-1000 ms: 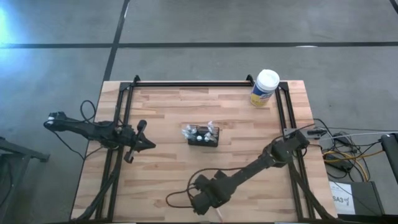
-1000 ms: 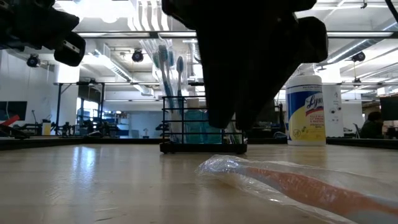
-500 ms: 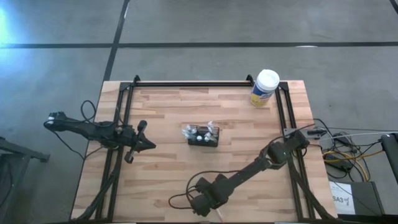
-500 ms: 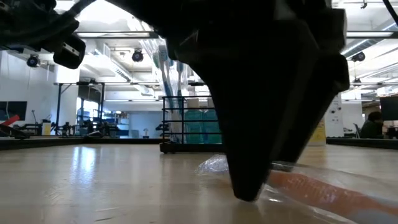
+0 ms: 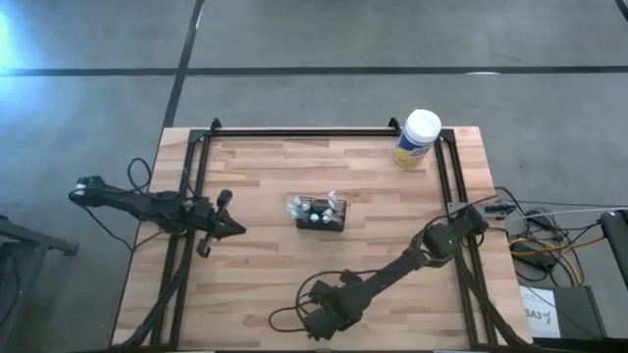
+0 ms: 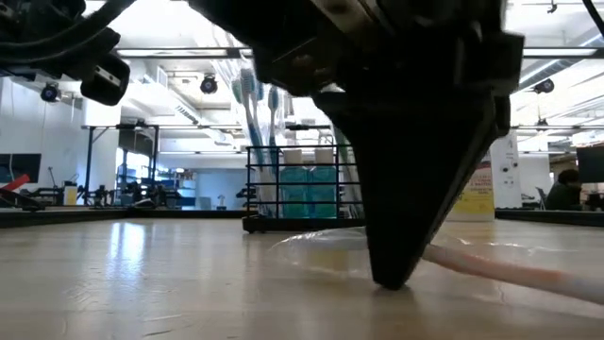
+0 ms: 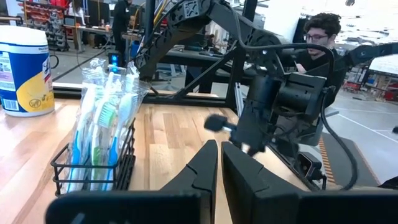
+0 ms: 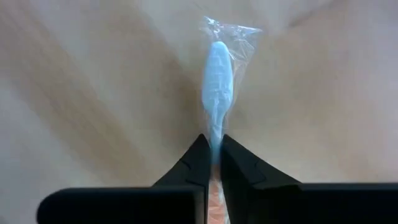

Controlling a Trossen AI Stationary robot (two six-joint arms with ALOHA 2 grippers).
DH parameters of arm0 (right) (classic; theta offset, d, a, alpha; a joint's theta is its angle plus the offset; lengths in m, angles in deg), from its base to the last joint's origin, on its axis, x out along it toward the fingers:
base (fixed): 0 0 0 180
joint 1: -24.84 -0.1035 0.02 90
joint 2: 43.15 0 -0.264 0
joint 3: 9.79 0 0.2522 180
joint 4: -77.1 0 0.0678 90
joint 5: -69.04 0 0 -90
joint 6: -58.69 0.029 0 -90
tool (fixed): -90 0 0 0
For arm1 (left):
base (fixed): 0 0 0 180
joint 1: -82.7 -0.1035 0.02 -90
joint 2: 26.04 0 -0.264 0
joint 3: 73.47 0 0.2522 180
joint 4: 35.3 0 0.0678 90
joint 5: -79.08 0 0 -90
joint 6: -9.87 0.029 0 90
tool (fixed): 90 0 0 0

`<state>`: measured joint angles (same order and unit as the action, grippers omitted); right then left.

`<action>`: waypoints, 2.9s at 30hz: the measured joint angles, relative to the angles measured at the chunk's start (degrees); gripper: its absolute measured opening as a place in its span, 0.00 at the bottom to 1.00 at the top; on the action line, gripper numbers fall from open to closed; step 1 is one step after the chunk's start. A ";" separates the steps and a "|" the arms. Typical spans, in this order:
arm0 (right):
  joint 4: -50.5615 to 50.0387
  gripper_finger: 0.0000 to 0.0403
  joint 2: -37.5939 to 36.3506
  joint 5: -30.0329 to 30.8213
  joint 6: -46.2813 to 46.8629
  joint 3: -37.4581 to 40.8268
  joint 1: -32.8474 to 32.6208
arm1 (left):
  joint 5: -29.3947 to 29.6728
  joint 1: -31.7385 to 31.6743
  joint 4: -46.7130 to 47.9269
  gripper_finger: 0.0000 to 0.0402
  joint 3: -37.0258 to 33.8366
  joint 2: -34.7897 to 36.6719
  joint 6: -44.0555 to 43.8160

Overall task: Pick & Place toothbrushing station
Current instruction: Put the orange toothbrush into the black mesh organizer

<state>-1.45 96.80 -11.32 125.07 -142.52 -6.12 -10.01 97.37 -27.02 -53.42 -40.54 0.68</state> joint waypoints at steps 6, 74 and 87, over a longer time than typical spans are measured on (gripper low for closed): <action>-6.74 0.04 -6.34 16.34 -0.37 -1.33 -1.82 | 0.00 -0.02 0.10 0.06 0.00 -0.02 -0.02; 142.15 0.03 -55.35 18.59 -93.06 85.19 5.19 | -0.06 0.00 -0.01 0.06 0.00 -0.70 6.30; 154.43 0.03 -44.93 29.39 -89.12 93.11 9.65 | 0.27 -0.01 -0.08 0.06 0.00 -0.70 7.03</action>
<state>152.98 51.87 18.07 35.95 -49.42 3.53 -9.75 97.37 -27.10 -53.42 -41.24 7.71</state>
